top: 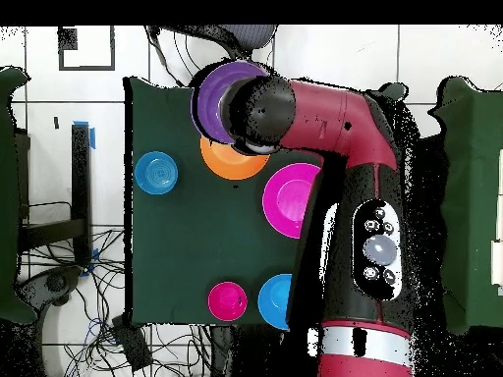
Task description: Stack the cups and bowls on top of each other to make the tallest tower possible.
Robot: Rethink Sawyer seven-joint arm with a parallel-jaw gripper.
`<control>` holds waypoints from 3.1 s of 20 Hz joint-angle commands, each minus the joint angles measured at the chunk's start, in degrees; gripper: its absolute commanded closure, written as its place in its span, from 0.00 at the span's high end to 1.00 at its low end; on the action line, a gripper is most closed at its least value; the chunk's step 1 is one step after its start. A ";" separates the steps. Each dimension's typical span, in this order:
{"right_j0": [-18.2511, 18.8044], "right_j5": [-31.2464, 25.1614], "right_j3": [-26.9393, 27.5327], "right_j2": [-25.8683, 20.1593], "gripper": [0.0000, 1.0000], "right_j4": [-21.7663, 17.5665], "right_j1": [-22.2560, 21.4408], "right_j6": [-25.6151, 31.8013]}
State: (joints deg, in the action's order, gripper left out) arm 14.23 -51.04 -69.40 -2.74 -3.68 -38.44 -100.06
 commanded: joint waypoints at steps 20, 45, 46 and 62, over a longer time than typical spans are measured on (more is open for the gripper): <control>0.19 -2.02 -7.12 -2.25 1.00 -4.05 4.74 1.69; -0.01 -0.09 -8.45 -1.21 1.00 -5.65 2.53 1.37; 0.01 -0.28 -8.70 -1.18 1.00 -5.66 2.18 1.55; -1.45 -9.27 -8.30 -0.06 1.00 -4.83 -4.03 2.16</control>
State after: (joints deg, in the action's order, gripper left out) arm 13.98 -51.82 -73.94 -0.98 -5.48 -41.55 -100.06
